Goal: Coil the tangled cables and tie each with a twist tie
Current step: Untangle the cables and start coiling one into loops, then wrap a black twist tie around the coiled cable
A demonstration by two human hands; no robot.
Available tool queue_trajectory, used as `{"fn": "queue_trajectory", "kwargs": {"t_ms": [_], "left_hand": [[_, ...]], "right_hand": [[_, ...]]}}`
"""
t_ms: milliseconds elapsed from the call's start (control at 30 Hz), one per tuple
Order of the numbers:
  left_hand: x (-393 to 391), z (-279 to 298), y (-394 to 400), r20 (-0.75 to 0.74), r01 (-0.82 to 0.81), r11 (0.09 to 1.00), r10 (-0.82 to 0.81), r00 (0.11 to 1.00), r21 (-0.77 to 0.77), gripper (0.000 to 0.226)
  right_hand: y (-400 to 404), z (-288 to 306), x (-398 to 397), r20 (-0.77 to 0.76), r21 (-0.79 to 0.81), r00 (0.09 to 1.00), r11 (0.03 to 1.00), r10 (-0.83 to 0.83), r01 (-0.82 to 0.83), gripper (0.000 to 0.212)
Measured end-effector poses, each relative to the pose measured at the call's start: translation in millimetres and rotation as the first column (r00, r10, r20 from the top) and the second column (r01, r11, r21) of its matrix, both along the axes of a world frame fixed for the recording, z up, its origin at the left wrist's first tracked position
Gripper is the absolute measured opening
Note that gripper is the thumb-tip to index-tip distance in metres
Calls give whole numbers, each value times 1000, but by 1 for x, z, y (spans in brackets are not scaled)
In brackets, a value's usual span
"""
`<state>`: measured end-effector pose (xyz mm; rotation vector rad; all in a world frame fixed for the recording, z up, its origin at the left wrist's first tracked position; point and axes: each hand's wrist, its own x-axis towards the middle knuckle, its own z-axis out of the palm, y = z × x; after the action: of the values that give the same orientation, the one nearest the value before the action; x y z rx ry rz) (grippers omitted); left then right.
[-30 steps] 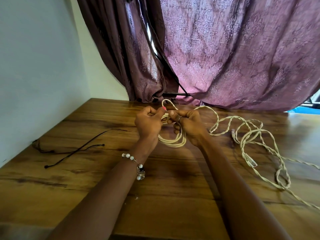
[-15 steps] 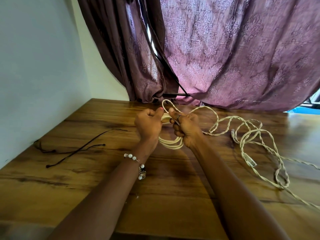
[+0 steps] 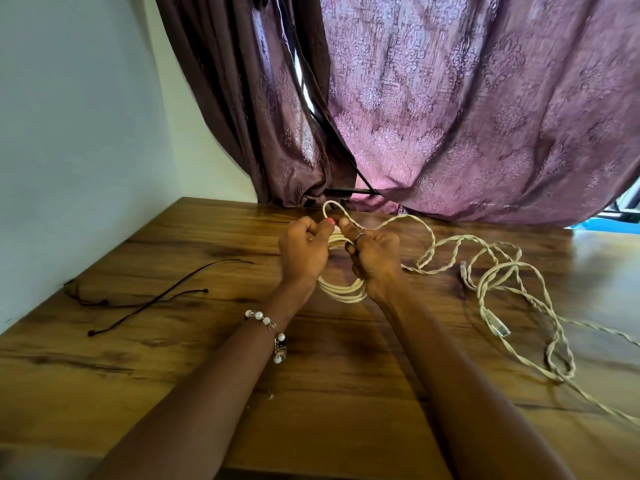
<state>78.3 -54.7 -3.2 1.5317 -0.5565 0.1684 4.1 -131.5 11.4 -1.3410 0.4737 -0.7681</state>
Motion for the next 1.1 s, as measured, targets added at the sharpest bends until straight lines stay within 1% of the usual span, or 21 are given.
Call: {"fn": "queue_trajectory", "kwargs": {"t_ms": [100,167,300,367,467,567,600,667,733,800,867,933,1100], "left_hand": [[-5,4,2,-178,25,997,-38,983,-76,31],[-6,7,4,-261,62,991,-90,961,-117,30],[-5,12,10,-369,168,973,-217,904,-161,43],[0,12,15,-379,160,979,-196,904,-124,43],[9,15,33,-319,37,999,-31,947,13,34],[17,21,64,-312,2,1000,4,950,18,24],[20,22,78,-291,-13,999,24,957,41,22],[28,22,106,-197,-77,985,106,975,151,20],[33,23,135,-105,-131,963,159,982,236,13],[37,26,163,18,-161,916,166,986,366,7],[41,29,184,131,-168,832,115,985,530,13],[43,30,199,138,-129,779,55,989,614,16],[55,29,234,145,-162,798,95,985,580,18]], "right_hand": [[4,-1,2,37,7,999,999,-39,39,47],[4,-1,2,48,-4,997,998,-58,58,45],[3,0,0,63,0,996,998,-65,65,46],[7,1,-1,72,2,995,998,-67,67,47],[15,2,-1,81,-8,995,998,-54,55,41],[24,1,1,88,-9,996,999,-32,32,41],[27,1,1,92,-8,995,1000,-24,25,42],[31,0,2,104,7,994,1000,-20,19,42],[34,-1,3,117,19,993,1000,-19,16,45],[38,-5,7,115,4,993,1000,-20,20,49],[42,-7,9,116,7,993,1000,-18,18,54],[48,-8,10,117,31,993,1000,-8,5,55],[45,-10,7,76,22,997,1000,-7,5,43]]}}
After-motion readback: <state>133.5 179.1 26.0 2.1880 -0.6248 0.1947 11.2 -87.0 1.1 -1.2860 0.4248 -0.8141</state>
